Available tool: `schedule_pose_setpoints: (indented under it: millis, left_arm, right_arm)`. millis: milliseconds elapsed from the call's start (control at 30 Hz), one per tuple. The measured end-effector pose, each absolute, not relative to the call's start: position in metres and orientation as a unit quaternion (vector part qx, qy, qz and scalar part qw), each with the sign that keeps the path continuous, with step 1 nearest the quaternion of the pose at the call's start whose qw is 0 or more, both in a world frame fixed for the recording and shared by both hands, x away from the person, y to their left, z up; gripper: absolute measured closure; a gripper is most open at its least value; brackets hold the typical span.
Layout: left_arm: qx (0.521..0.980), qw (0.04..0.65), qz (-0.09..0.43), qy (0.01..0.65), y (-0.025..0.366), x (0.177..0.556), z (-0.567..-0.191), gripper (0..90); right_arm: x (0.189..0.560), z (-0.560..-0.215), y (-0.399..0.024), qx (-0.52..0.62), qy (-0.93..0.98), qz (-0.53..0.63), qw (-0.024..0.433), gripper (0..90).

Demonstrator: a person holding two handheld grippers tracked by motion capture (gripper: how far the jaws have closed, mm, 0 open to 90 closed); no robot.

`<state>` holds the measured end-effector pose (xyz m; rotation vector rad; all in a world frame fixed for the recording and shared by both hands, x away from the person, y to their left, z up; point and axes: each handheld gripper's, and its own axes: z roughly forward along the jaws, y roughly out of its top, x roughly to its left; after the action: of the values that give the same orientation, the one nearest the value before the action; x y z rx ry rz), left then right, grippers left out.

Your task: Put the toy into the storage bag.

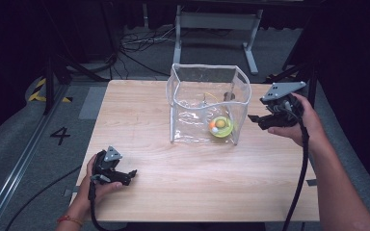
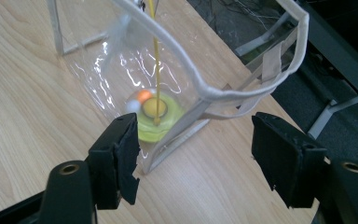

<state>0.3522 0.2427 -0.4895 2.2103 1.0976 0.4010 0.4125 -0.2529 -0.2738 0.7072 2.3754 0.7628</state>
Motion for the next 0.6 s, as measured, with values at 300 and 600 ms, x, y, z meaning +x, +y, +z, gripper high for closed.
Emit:
schedule_pose_setpoints:
  millis: [300,600]
  left_arm:
    - [0.838,0.315,0.152,0.417,0.243,0.352,-0.489,0.7]
    - [0.837,0.316,0.15,0.42,0.242,0.351,-0.49,0.8]
  right_arm:
    - [0.4,-0.306,-0.262,0.269,0.882,0.262,0.285,27.1]
    - [0.391,-0.341,-0.274,0.28,0.882,0.24,0.293,24.3]
